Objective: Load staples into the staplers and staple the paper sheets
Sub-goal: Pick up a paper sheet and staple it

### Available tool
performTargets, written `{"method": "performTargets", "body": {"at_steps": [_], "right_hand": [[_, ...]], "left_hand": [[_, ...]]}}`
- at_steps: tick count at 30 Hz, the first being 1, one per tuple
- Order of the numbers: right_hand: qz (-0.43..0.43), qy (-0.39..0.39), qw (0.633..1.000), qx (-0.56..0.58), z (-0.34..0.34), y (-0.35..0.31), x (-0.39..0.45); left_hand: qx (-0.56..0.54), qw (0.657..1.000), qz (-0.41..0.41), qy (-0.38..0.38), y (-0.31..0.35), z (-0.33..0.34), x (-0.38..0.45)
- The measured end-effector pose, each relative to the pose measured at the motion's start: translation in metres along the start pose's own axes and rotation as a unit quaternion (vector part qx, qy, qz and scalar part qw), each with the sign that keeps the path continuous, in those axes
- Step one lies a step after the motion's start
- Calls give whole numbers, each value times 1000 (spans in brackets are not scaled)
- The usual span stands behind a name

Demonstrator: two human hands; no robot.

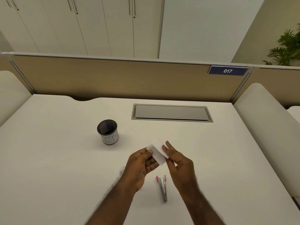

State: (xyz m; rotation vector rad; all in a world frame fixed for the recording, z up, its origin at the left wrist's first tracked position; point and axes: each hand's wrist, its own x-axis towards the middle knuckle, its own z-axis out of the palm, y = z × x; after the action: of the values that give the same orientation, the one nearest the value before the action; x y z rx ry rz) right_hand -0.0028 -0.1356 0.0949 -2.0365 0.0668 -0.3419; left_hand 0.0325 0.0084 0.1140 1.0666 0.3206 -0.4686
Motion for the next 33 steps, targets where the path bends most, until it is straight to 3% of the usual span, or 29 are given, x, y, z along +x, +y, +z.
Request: {"method": "performTargets", "body": {"at_steps": [2, 6, 14, 17, 20, 23, 27, 33], "right_hand": [[-56, -47, 996, -60, -1, 3, -4], [-64, -104, 988, -89, -3, 4, -9], [-75, -159, 972, -154, -8, 0, -13], [-55, -157, 979, -117, -7, -3, -14], [-1, -75, 996, -50, -5, -7, -11], [129, -14, 991, 29, -5, -11, -3], [219, -39, 968, 116, -7, -10, 6], [266, -40, 947, 178, -8, -7, 6]], "left_hand": [[-4, 1000, 0, -18, 4, 0, -2], [-18, 999, 0, -35, 7, -2, -5], [55, 998, 31, -19, 0, -8, -6], [67, 997, 32, 1, -1, -10, -5], [75, 997, 30, 11, -3, -10, -3], [90, 995, 35, 7, -4, -10, -4], [114, 993, 41, -6, -6, -10, -4], [110, 993, 29, -7, -7, -12, -3]]}}
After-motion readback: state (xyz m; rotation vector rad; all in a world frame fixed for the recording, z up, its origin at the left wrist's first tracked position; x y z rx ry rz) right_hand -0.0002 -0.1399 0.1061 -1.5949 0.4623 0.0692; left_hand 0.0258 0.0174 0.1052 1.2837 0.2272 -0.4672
